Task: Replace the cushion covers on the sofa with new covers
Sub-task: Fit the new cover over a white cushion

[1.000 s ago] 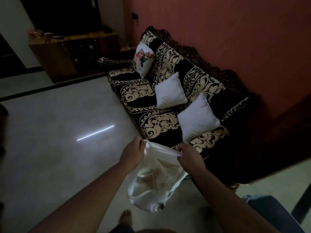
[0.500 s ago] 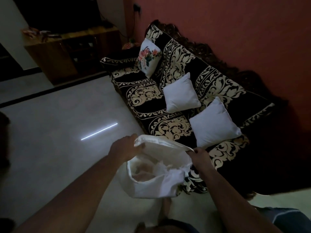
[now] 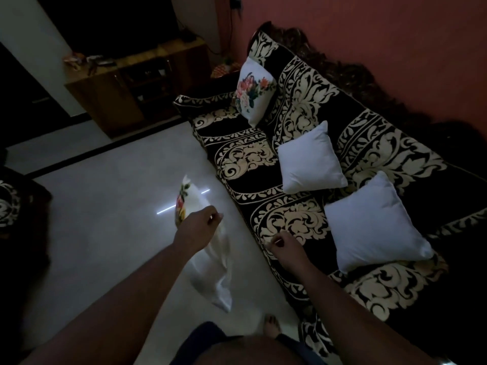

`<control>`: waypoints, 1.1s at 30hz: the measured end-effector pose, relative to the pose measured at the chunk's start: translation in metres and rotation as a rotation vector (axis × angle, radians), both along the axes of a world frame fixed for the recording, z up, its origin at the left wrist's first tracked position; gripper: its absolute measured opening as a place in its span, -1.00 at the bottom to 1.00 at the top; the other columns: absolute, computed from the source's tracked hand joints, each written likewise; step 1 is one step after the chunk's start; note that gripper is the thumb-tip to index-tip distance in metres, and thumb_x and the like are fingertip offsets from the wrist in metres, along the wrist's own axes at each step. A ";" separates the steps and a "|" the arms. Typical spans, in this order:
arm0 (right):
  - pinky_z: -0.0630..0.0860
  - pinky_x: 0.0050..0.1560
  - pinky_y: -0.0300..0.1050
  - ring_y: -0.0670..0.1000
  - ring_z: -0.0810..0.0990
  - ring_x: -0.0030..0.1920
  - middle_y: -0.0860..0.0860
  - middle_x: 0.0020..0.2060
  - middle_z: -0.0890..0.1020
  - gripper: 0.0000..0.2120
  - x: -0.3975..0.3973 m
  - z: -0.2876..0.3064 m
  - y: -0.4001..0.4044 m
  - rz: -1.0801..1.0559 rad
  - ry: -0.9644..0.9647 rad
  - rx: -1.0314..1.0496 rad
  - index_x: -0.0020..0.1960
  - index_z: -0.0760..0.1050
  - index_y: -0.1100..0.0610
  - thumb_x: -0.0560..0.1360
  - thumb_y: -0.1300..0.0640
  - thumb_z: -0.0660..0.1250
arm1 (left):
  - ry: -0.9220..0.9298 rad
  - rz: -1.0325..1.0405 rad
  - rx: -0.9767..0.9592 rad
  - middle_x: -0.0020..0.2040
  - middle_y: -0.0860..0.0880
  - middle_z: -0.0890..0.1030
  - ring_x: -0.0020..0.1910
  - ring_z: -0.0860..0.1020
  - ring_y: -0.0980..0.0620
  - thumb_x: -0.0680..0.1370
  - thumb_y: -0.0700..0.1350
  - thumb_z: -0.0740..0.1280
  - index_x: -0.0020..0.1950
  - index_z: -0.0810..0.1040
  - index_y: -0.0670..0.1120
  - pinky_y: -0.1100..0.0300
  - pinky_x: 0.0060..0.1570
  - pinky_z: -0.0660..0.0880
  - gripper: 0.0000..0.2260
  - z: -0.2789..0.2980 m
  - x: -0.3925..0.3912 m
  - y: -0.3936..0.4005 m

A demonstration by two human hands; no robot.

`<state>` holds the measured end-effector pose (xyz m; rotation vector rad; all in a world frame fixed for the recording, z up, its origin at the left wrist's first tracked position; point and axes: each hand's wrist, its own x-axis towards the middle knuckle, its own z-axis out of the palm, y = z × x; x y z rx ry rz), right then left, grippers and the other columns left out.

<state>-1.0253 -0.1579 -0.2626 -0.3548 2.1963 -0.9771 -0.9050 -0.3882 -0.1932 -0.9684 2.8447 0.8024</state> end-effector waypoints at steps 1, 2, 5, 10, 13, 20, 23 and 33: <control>0.54 -0.01 -0.09 -0.03 0.59 -0.03 -0.05 -0.06 0.61 -0.72 -0.003 0.001 -0.012 0.030 0.004 0.000 0.05 0.52 0.06 0.51 -0.09 0.47 | 0.018 0.002 0.009 -0.30 0.08 0.52 -0.30 0.51 0.10 0.68 0.13 0.20 -0.06 0.51 0.01 0.23 -0.32 0.34 -0.75 0.005 -0.009 -0.003; 0.55 0.05 -0.06 0.00 0.60 0.01 -0.03 -0.02 0.61 -0.67 -0.009 0.000 -0.026 0.052 0.000 0.007 0.12 0.52 0.06 0.49 -0.11 0.47 | 0.026 0.005 0.018 -0.29 0.08 0.53 -0.30 0.51 0.11 0.69 0.12 0.20 -0.06 0.51 0.01 0.22 -0.32 0.35 -0.75 0.009 -0.020 -0.009; 0.53 0.16 -0.03 0.07 0.58 0.17 0.07 0.21 0.59 -0.43 -0.027 -0.009 -0.065 0.094 -0.029 0.034 0.35 0.43 0.09 0.48 -0.17 0.48 | 0.069 -0.003 0.044 -0.24 0.01 0.55 -0.25 0.54 0.01 0.69 0.10 0.20 -0.06 0.51 -0.02 0.17 -0.31 0.38 -0.74 0.019 -0.054 -0.034; 0.39 0.24 -0.14 0.13 0.44 0.43 0.08 0.50 0.40 -0.08 -0.052 -0.027 -0.123 0.127 -0.137 0.074 0.60 0.12 0.11 0.45 -0.26 0.46 | 0.283 0.126 0.231 -0.30 0.01 0.50 -0.33 0.44 0.07 0.69 0.03 0.24 -0.16 0.47 -0.10 0.14 -0.33 0.31 -0.70 0.028 -0.111 -0.095; 0.47 0.21 -0.11 0.12 0.54 0.31 0.06 0.39 0.51 -0.24 -0.066 -0.045 -0.152 0.102 -0.100 0.188 0.52 0.29 0.08 0.48 -0.27 0.42 | 0.377 0.202 0.385 -0.23 -0.20 0.56 -0.27 0.46 0.03 0.68 0.03 0.26 -0.13 0.52 -0.20 0.10 -0.24 0.36 -0.66 0.030 -0.140 -0.138; 0.60 -0.10 0.00 0.15 0.62 -0.13 0.10 -0.14 0.64 -0.79 -0.126 -0.038 -0.174 -0.299 0.025 0.180 -0.02 0.58 0.14 0.61 0.01 0.29 | 0.249 0.128 0.297 -0.14 -0.03 0.60 -0.13 0.56 -0.02 0.67 0.07 0.25 -0.02 0.56 -0.07 0.12 -0.19 0.41 -0.76 0.000 -0.178 -0.239; 0.61 -0.13 0.03 0.10 0.62 -0.18 0.04 -0.21 0.63 -0.85 -0.153 -0.031 -0.174 -0.460 0.062 0.160 -0.10 0.57 0.10 0.56 0.02 0.38 | 0.145 -0.017 0.151 -0.17 0.03 0.55 -0.15 0.54 -0.01 0.68 0.04 0.24 -0.05 0.48 0.02 0.15 -0.24 0.35 -0.84 -0.019 -0.190 -0.260; 0.57 -0.23 -0.05 0.02 0.62 -0.23 -0.05 -0.27 0.61 -0.69 -0.236 -0.046 -0.195 -0.415 0.085 0.177 -0.16 0.51 0.01 0.42 -0.17 0.53 | -0.046 0.215 0.189 0.03 -0.20 0.63 0.04 0.60 -0.24 0.71 0.07 0.07 0.02 0.37 -0.03 0.05 -0.07 0.38 -0.78 -0.061 -0.280 -0.263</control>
